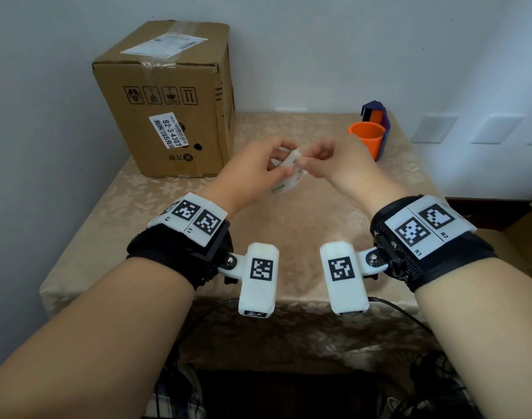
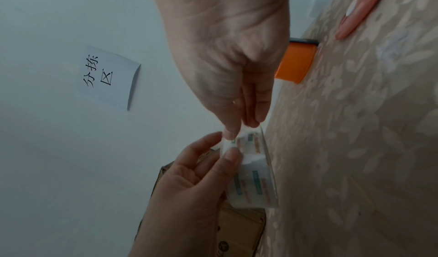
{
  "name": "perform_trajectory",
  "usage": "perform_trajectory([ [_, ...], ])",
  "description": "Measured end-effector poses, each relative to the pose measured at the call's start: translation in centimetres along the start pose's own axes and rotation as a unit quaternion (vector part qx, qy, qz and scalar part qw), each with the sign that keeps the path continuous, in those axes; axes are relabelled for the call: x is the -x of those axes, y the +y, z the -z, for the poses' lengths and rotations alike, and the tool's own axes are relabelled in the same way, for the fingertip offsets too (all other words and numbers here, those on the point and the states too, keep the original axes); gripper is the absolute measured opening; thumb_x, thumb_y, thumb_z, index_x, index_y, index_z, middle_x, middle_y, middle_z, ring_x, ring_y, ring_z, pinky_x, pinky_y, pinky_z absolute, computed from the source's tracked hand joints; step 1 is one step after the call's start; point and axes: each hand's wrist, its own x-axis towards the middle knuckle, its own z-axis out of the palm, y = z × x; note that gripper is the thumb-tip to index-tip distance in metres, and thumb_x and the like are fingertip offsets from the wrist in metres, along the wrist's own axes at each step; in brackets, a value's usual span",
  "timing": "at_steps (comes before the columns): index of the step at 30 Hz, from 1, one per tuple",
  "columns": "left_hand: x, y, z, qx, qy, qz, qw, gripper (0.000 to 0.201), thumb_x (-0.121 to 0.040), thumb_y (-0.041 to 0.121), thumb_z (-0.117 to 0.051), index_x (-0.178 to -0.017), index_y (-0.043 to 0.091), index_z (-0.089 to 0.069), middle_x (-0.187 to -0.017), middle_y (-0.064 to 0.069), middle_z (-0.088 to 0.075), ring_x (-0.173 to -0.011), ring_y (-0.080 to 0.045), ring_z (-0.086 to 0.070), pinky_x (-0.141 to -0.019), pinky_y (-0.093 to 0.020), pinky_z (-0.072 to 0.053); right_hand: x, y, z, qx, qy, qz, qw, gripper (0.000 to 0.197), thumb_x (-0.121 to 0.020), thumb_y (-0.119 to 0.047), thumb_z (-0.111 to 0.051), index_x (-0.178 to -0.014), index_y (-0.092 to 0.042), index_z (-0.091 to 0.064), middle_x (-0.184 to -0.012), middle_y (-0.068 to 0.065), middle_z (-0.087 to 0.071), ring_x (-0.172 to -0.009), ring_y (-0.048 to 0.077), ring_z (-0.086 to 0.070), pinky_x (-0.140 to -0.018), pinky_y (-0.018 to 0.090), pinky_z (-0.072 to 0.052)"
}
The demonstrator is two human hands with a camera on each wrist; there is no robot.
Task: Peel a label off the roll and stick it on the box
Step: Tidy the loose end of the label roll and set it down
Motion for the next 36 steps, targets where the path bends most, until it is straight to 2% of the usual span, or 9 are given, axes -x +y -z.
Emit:
perform_trajectory([
  [4, 0.0, 0.4, 0.0, -0.045, -0.008, -0.014, 0.999, 0.037, -0.091, 0.021, -0.059, -0.127, 0.022, -0.053, -0.122, 0.001, -0.063, -0.076, 0.003, -0.052, -0.066, -0.005, -0.039, -0.2, -0.1, -0.3, 0.027, 0.03, -0.019, 0.999, 0.01, -0.079, -0.014, -0.07, -0.084, -0.005, -0.069, -0.078, 0.009, -0.066, -0.083, 0.028, -0.067, -0.086, 0.046, -0.054],
  [8, -0.2, 0.8, -0.4, -0.09, -0.001, -0.029, 0.995, 0.036, -0.091, 0.017, -0.057, -0.127, 0.02, -0.053, -0.124, -0.002, -0.063, -0.087, -0.004, -0.048, -0.076, -0.016, -0.038, -0.4, -0.5, -0.6, 0.019, 0.078, -0.027, 0.996, 0.022, -0.081, -0.003, -0.062, -0.101, -0.011, -0.065, -0.096, 0.011, -0.073, -0.093, 0.025, -0.068, -0.088, 0.041, -0.054],
  [13, -0.4, 1.2, -0.5, -0.072, 0.018, -0.009, 0.997, 0.041, -0.091, 0.022, -0.058, -0.13, 0.016, -0.048, -0.122, -0.002, -0.062, -0.088, -0.006, -0.051, -0.076, -0.02, -0.038, -0.2, -1.0, -0.7, 0.029, 0.082, 0.02, 0.996, 0.024, -0.084, 0.004, -0.053, -0.1, -0.009, -0.065, -0.07, -0.003, -0.064, -0.066, 0.009, -0.059, -0.057, 0.007, -0.045],
  [16, -0.2, 1.1, -0.3, 0.004, 0.022, 0.016, 1.0, 0.037, -0.089, 0.025, -0.061, -0.123, 0.013, -0.053, -0.101, -0.003, -0.07, -0.082, -0.009, -0.06, -0.07, -0.022, -0.046, -0.3, -0.9, -0.6, -0.019, 0.084, 0.029, 0.996, 0.021, -0.085, 0.003, -0.055, -0.1, -0.006, -0.065, -0.076, 0.002, -0.061, -0.075, 0.017, -0.06, -0.073, 0.026, -0.053],
  [18, 0.0, 0.9, 0.0, 0.054, 0.02, 0.034, 0.998, 0.027, -0.089, 0.023, -0.062, -0.114, 0.013, -0.059, -0.093, -0.001, -0.072, -0.082, -0.009, -0.064, -0.078, -0.026, -0.051, -0.4, -0.8, -0.5, -0.048, 0.08, 0.024, 0.995, 0.018, -0.084, -0.002, -0.061, -0.101, -0.006, -0.065, -0.088, 0.008, -0.064, -0.08, 0.021, -0.063, -0.081, 0.035, -0.054],
  [22, 0.4, 0.6, 0.1, 0.035, 0.037, 0.018, 0.999, 0.02, -0.087, 0.022, -0.064, -0.098, 0.006, -0.064, -0.091, -0.007, -0.074, -0.088, -0.021, -0.069, -0.084, -0.04, -0.054, -0.3, -0.2, -0.4, -0.098, 0.06, -0.014, 0.993, 0.012, -0.082, -0.01, -0.068, -0.093, -0.004, -0.067, -0.069, -0.002, -0.062, -0.063, 0.009, -0.061, -0.065, 0.017, -0.051],
  [27, 0.2, 0.6, 0.2, 0.036, 0.045, 0.012, 0.998, 0.013, -0.088, 0.022, -0.063, -0.094, 0.01, -0.062, -0.08, 0.003, -0.068, -0.08, -0.016, -0.065, -0.075, -0.033, -0.05, -0.1, -0.2, -0.5, -0.06, 0.018, 0.021, 0.998, 0.009, -0.089, -0.007, -0.057, -0.093, -0.002, -0.064, -0.067, -0.004, -0.055, -0.066, 0.012, -0.052, -0.073, 0.03, -0.046],
  [31, 0.1, 0.1, 0.1, 0.047, 0.02, 0.011, 0.999, 0.012, -0.088, 0.02, -0.063, -0.094, 0.009, -0.063, -0.08, -0.002, -0.069, -0.076, -0.015, -0.063, -0.076, -0.037, -0.051, 0.4, 0.3, 0.0, -0.098, -0.079, 0.046, 0.991, 0.022, -0.09, 0.0, -0.052, -0.074, -0.015, -0.057, -0.072, 0.004, -0.053, -0.065, 0.011, -0.047, -0.063, 0.016, -0.041],
  [36, -0.1, 0.5, 0.0, 0.072, 0.026, -0.005, 0.997, 0.005, -0.088, 0.016, -0.063, -0.092, 0.012, -0.063, -0.086, -0.009, -0.071, -0.081, -0.024, -0.066, -0.078, -0.036, -0.051, -0.1, 0.6, 0.4, -0.16, 0.024, 0.026, 0.986, 0.015, -0.087, 0.001, -0.058, -0.083, -0.013, -0.057, -0.07, 0.002, -0.059, -0.062, 0.01, -0.057, -0.06, 0.016, -0.052],
])
